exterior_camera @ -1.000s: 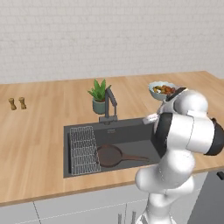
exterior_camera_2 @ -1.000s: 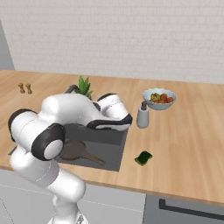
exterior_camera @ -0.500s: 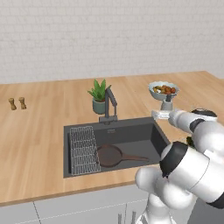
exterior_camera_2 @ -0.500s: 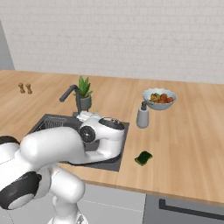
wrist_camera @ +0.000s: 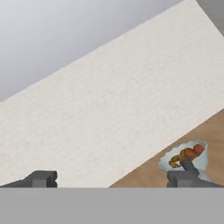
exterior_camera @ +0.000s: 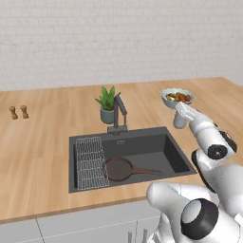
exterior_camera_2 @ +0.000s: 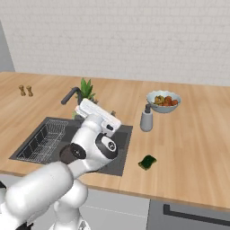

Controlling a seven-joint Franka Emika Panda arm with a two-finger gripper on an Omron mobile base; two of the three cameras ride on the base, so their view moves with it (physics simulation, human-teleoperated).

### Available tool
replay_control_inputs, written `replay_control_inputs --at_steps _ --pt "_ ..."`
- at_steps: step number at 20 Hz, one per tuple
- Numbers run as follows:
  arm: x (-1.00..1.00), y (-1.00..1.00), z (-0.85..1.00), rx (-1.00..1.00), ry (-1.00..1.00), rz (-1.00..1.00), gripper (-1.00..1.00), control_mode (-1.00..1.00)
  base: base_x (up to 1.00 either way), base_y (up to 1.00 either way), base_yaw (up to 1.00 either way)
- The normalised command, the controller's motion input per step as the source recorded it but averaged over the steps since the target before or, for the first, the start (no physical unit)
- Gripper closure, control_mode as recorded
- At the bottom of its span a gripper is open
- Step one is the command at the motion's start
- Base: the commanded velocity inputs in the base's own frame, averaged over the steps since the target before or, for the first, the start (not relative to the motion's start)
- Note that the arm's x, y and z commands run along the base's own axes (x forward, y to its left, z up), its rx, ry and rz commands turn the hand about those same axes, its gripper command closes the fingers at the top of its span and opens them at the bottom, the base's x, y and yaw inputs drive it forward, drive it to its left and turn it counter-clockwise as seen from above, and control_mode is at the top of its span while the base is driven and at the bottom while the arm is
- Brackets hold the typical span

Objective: Pick the pan and sponge and place them into the sink. Then turn on the water.

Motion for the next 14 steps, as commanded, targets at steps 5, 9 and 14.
replay_control_inputs --at_steps 5,9,14 --pt "-0.47 -0.10 0.95 0.36 -0.19 -0.15 -1.00 -1.00 0.00 0.00 0.00" --pt "-0.74 -0.28 0.91 0.40 -0.01 -0.11 -1.00 -1.00 0.00 0.00 0.00" --pt "-0.76 -0.42 0.74 0.45 0.10 -0.16 -1.00 -1.00 0.00 0.00 0.00"
